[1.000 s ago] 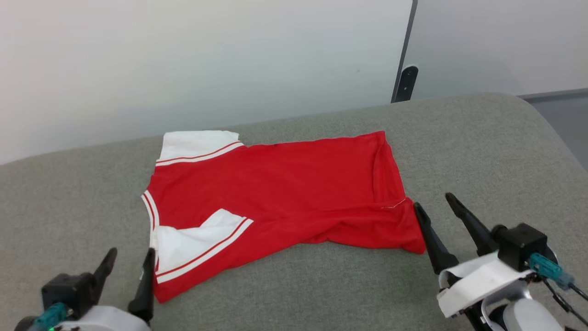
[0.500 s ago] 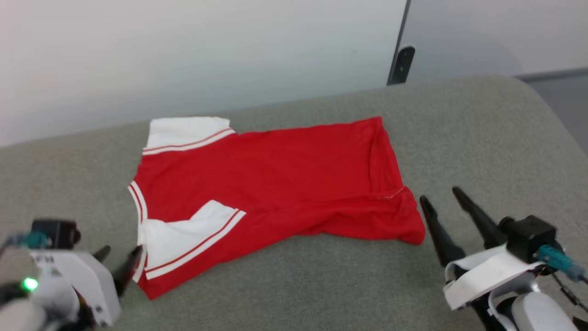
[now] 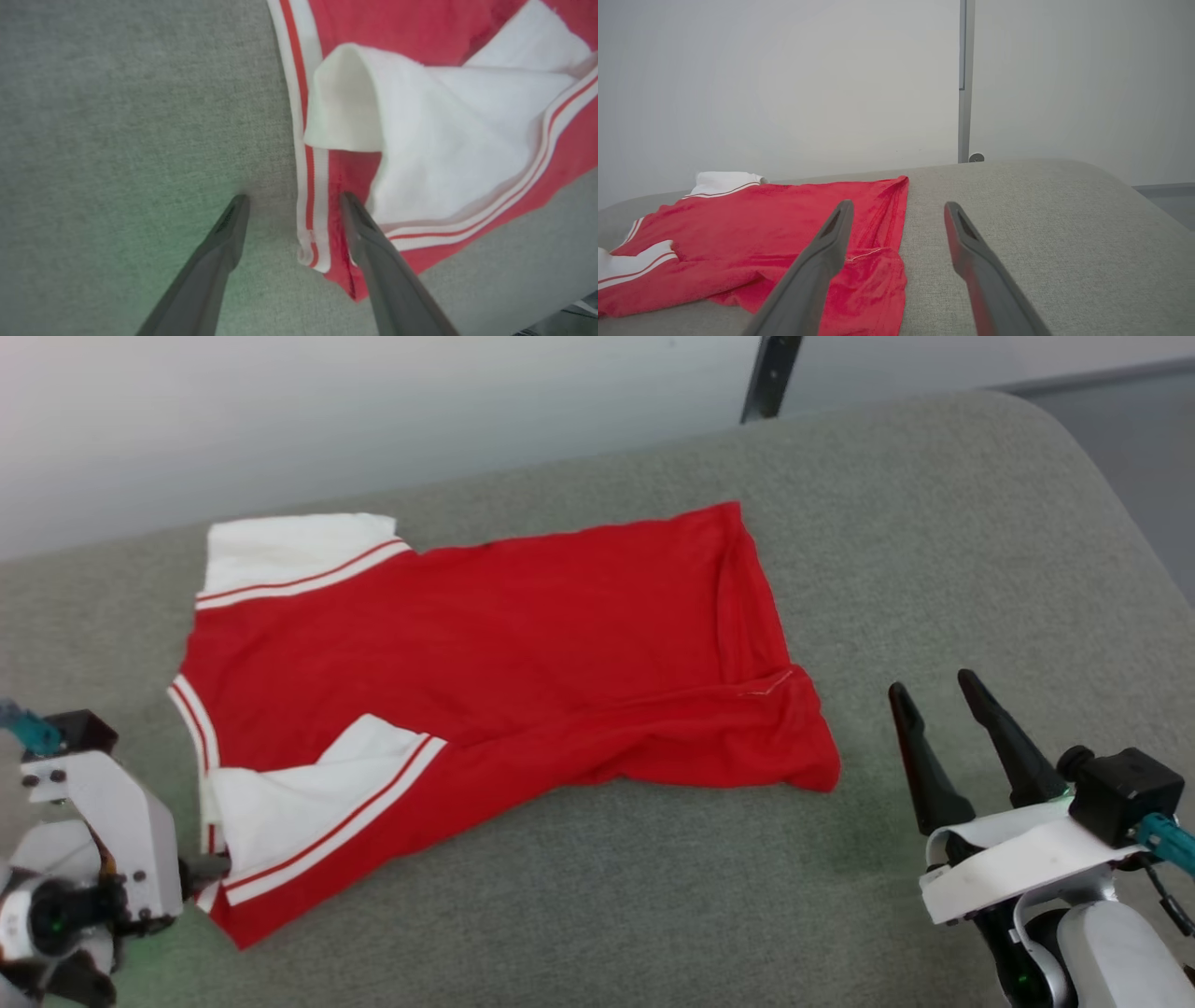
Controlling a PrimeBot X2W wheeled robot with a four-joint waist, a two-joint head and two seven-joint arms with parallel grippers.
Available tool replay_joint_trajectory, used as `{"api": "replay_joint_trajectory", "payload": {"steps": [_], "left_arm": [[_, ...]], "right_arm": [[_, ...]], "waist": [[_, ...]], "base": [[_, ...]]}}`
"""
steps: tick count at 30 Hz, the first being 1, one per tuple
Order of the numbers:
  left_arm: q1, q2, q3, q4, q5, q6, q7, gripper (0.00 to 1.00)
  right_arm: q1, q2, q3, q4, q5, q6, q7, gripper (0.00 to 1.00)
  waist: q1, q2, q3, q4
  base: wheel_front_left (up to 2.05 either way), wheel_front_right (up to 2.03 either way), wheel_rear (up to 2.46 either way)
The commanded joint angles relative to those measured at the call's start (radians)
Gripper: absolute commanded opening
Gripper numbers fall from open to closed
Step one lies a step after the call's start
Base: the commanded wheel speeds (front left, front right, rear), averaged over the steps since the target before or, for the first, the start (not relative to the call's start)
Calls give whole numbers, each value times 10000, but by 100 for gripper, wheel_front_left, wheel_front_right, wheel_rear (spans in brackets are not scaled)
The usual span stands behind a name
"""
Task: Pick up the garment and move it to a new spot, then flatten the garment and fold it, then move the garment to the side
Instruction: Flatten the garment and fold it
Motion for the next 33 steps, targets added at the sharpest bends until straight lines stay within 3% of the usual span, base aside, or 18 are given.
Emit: {"api": "replay_joint_trajectory", "payload": {"steps": [1,11,12,13,16,22,27,32,33], "left_arm": [[-188,2,-26,34,-92,188,314,100],[-84,-408,-288,131,-798,1508,1903,100],[-49,-502,-298,-66,-963,1927,2237,100],[-49,-502,-298,-66,-963,1927,2237,100],[-15,-508,-395,-573,-1097,2535,2726,100],[-165,-281,153,-1392,-1426,3176,2697,100],[-141,124,174,-1706,-1151,3006,2534,100],[-3,-350,-153,-1340,-815,2630,2085,100],[-3,-514,-175,-1180,-805,2586,1965,88]], "right_arm": [[-102,104,-92,37,53,-15,-47,100],[-255,213,-266,153,242,-15,67,100],[-240,262,-301,197,308,-15,134,100],[-240,262,-301,197,308,-15,134,100],[-262,257,-347,216,318,-15,171,100],[-266,328,-328,261,319,-15,259,100],[-300,377,-327,240,436,-15,326,100],[-388,341,-265,234,396,-15,355,100],[-409,340,-250,232,391,-15,385,100]], "waist": [[-1,-1,228,-198],[-1,-1,477,-226],[-1,-1,496,-203],[-1,-1,496,-203],[-1,-1,522,-138],[-1,-1,559,-3],[-1,-1,624,80],[-1,-1,645,123],[-1,-1,643,125]], "base": [[0,0,0],[0,0,0],[0,0,0],[0,0,0],[0,0,0],[0,0,0],[0,0,0],[0,0,0],[0,0,0]]}}
